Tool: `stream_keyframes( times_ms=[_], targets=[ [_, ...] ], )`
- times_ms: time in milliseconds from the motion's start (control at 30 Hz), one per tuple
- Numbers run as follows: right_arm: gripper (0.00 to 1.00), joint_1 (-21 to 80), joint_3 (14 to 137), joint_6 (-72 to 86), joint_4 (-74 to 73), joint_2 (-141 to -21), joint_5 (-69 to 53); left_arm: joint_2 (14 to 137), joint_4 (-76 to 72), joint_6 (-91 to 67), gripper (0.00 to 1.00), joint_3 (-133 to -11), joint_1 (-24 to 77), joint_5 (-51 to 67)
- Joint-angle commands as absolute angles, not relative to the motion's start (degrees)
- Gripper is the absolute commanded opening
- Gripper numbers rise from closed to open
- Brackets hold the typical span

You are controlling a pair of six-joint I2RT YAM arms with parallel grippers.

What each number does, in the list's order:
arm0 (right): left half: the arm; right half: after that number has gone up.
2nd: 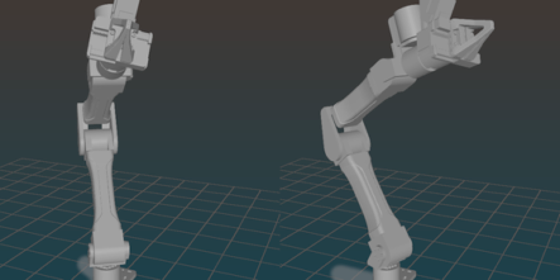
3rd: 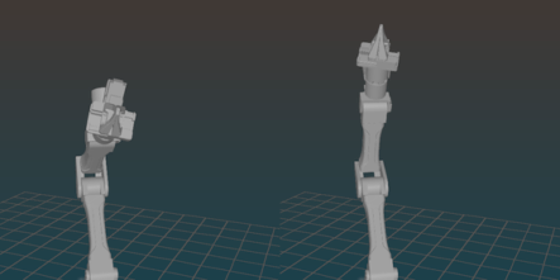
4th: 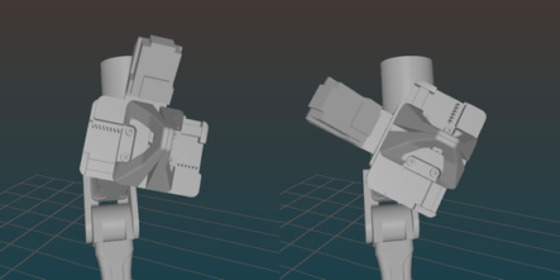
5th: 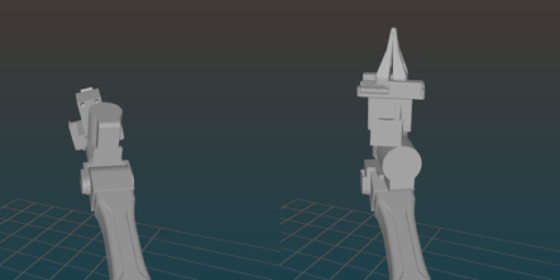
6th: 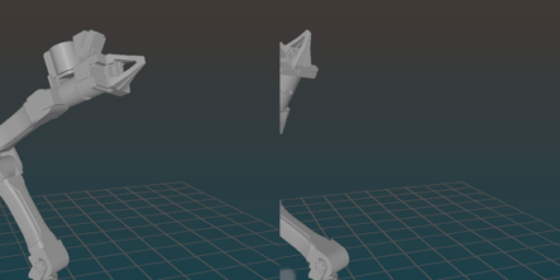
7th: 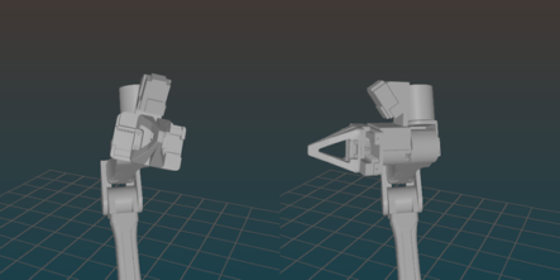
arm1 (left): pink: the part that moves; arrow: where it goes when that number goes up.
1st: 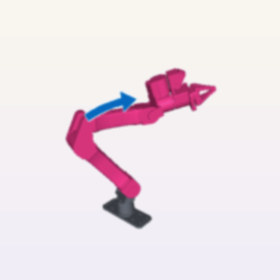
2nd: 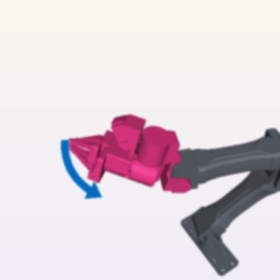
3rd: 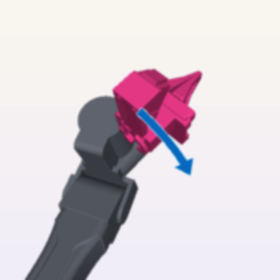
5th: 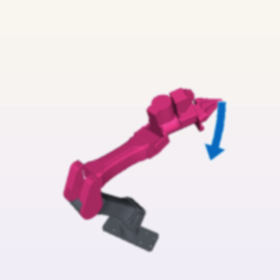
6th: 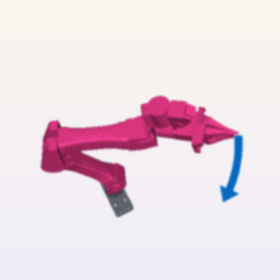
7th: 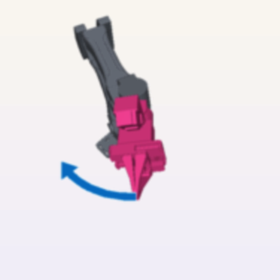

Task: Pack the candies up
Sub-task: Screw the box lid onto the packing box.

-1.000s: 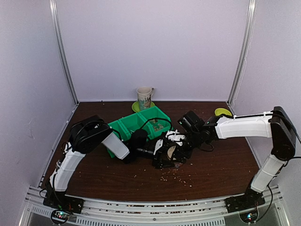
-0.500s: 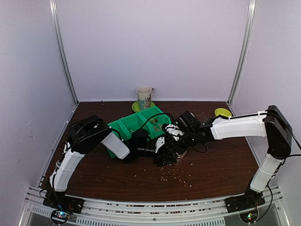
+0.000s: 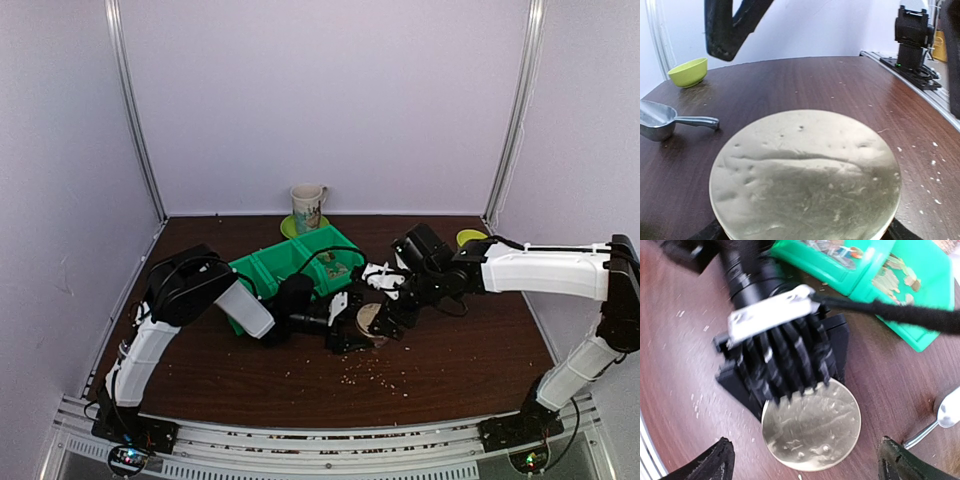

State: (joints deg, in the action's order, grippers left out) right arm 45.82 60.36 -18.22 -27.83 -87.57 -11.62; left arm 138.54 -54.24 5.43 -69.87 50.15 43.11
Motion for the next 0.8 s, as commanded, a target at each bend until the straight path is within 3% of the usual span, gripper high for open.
stream_keyframes(
  times_ms=[0, 433, 767],
  targets=[
    [1.00, 45.26, 58.78, -30.56, -31.78, -86.14, -15.95, 140.57, -55.24, 4.23, 0.64, -68.40, 49.92, 51.35],
    [1.00, 45.11, 62.37, -36.16, -32.79, -93.06, -22.58, 141.46, -56.08, 2.85, 0.64, -69.25, 49.95, 56.50],
    [1.00, 45.05, 63.16, -33.86, -30.29, -94.45, -20.32, 141.71, -55.37, 2.86, 0.64, -69.70, 49.92, 56.46]
  ],
)
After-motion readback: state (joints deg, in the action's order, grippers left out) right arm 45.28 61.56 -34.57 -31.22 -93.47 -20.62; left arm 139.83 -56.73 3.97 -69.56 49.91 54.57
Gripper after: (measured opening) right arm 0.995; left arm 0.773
